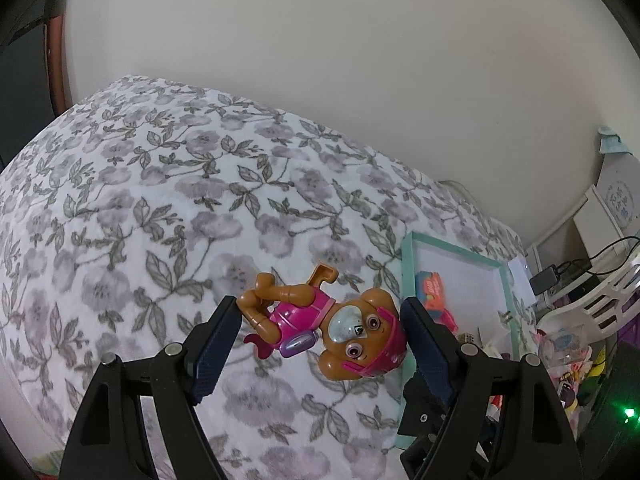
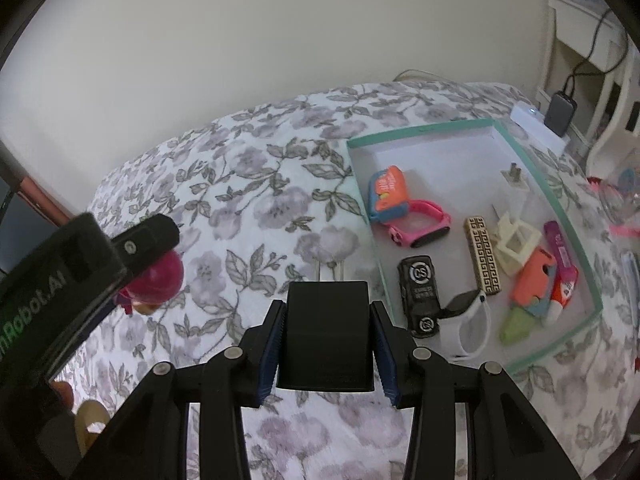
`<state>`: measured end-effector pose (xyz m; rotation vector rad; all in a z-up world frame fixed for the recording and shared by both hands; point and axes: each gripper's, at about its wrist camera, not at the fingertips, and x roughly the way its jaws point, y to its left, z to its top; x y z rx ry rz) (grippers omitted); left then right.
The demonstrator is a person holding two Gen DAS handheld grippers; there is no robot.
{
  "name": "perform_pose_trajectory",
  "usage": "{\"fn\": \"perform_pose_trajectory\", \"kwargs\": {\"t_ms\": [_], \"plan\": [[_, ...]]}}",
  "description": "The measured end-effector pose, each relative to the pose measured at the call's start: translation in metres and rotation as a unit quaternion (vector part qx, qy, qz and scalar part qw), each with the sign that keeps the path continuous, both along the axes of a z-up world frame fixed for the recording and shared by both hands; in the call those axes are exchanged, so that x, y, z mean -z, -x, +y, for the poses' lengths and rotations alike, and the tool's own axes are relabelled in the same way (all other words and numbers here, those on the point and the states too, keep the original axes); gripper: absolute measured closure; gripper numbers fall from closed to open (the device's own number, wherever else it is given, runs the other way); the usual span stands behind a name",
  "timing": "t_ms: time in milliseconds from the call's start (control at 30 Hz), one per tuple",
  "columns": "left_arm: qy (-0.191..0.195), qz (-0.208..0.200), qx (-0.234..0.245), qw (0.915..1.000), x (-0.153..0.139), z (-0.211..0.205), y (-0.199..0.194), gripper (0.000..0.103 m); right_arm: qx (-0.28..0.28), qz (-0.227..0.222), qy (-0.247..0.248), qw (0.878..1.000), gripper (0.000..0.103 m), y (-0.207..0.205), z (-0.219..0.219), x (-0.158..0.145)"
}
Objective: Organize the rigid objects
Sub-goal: 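Carry the dog figurine and black charger over the tray with both grippers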
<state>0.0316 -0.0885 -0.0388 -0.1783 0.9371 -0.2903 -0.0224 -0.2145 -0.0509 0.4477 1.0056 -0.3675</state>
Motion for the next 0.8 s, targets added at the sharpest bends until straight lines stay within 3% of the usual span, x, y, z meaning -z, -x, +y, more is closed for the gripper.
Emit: {"fn": "perform_pose_trajectory", "kwargs": {"t_ms": [467,800], "plan": [[-0.011,0.016,0.046,0.9988,0.018,-0.040,0.017,0.021,0.075,0.003,-0.019,0.997,0.059,0.023,-0.061,0.004],[-0.018,0.014,0.108,0.9939,0.018,-0.090,0.024,0.021,0.134,0.008,-0.028,0.991,0.059,0.043,-0.107,0.010]]}}
